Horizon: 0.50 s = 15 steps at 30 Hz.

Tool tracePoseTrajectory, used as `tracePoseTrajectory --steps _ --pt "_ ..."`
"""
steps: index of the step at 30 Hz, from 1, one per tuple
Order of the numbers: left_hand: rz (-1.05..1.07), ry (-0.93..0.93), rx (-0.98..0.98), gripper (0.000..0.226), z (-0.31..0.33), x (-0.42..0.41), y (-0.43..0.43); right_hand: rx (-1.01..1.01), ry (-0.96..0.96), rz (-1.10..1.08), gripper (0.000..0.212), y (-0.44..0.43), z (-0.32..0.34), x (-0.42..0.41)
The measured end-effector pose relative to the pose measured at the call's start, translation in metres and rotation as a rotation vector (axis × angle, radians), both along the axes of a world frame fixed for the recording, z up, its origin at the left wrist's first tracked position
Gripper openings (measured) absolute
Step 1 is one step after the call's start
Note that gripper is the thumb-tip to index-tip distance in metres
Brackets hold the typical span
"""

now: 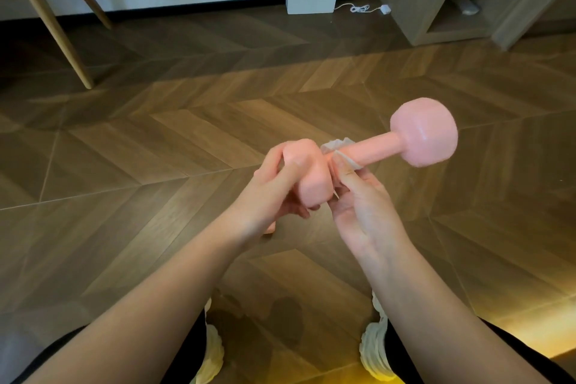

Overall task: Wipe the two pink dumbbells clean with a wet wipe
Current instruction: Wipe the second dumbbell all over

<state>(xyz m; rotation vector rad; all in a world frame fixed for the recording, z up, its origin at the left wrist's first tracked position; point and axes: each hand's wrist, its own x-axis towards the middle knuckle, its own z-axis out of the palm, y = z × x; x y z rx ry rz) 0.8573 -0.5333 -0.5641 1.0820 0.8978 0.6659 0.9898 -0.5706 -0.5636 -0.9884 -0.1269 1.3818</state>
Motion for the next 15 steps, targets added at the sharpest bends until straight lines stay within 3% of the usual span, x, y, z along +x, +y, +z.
tracePoseTrajectory --steps 1,4,6,8,10,12,15 --pt "0.003 0.025 0.157 0.055 -0.001 -0.003 0.000 0.003 0.020 -0.007 0.027 0.001 0.001 0.000" --pt "-0.084 0.099 0.508 0.067 -0.007 -0.013 0.001 0.000 0.057 -0.019 0.037 0.002 0.001 0.001" --pt "-0.085 0.053 0.434 0.057 -0.005 -0.013 0.002 -0.008 0.048 -0.024 0.037 0.001 0.000 0.002" --pt "0.010 -0.018 0.092 0.044 0.002 -0.010 0.004 -0.012 0.012 -0.012 0.031 0.001 0.001 0.002" --pt "-0.018 0.018 -0.188 0.061 0.002 -0.010 0.009 -0.014 -0.034 0.005 0.027 0.000 0.001 0.001" --pt "-0.074 0.051 -0.192 0.059 0.001 -0.010 0.010 -0.029 -0.062 0.021 0.025 -0.001 0.002 0.000" --pt "-0.017 0.061 0.071 0.044 0.002 -0.012 0.006 -0.018 -0.039 0.018 0.030 0.000 0.004 0.001"
